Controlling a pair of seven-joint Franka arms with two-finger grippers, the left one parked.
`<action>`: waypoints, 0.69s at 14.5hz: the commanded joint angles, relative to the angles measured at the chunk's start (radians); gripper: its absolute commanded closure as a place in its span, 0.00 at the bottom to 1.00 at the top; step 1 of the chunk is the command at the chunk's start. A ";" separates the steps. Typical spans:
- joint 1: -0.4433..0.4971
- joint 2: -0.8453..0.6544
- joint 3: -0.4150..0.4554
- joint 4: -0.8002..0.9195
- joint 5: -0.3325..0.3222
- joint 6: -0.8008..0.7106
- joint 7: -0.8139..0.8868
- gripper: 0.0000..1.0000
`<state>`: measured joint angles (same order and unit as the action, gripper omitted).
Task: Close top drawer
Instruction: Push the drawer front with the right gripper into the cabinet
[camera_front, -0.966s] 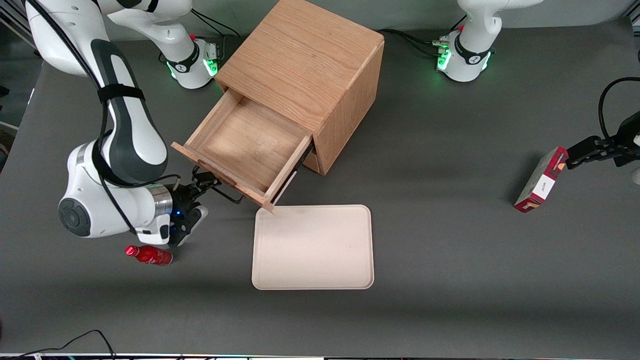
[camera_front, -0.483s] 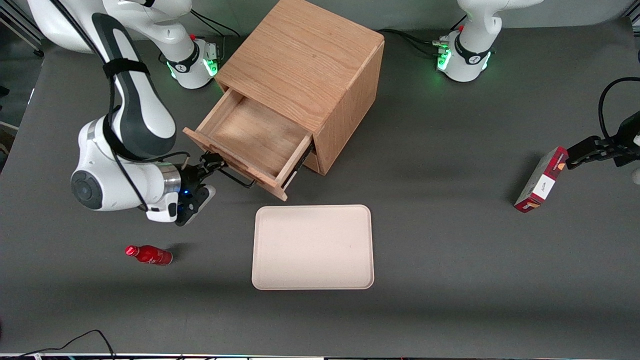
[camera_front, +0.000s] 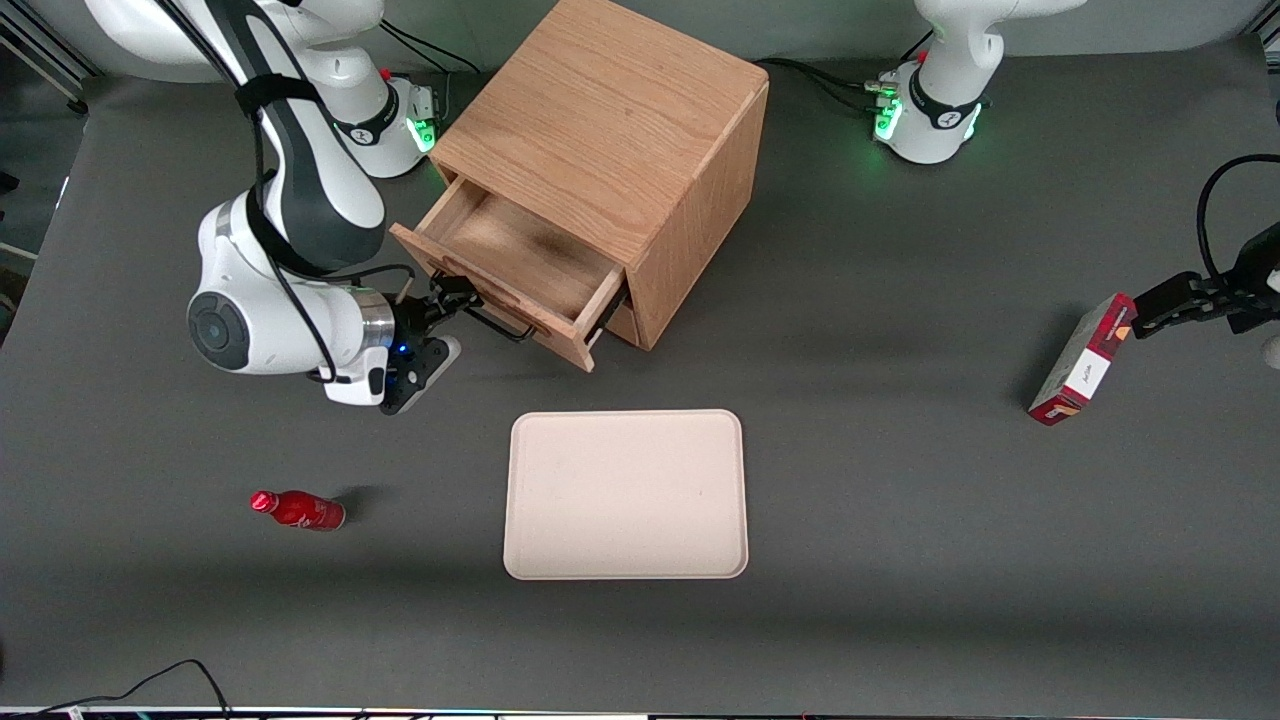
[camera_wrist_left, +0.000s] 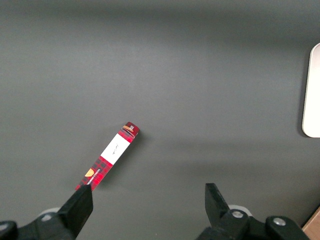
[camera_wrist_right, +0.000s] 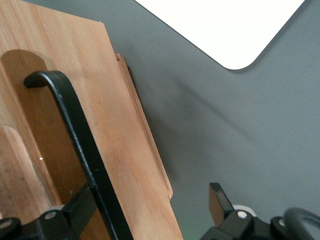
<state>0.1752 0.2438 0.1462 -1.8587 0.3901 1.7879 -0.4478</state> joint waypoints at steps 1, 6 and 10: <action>0.001 -0.103 0.018 -0.128 0.032 0.041 0.024 0.00; 0.001 -0.187 0.052 -0.231 0.072 0.077 0.049 0.00; 0.001 -0.210 0.110 -0.243 0.073 0.082 0.141 0.00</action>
<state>0.1753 0.0794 0.2303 -2.0609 0.4342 1.8494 -0.3574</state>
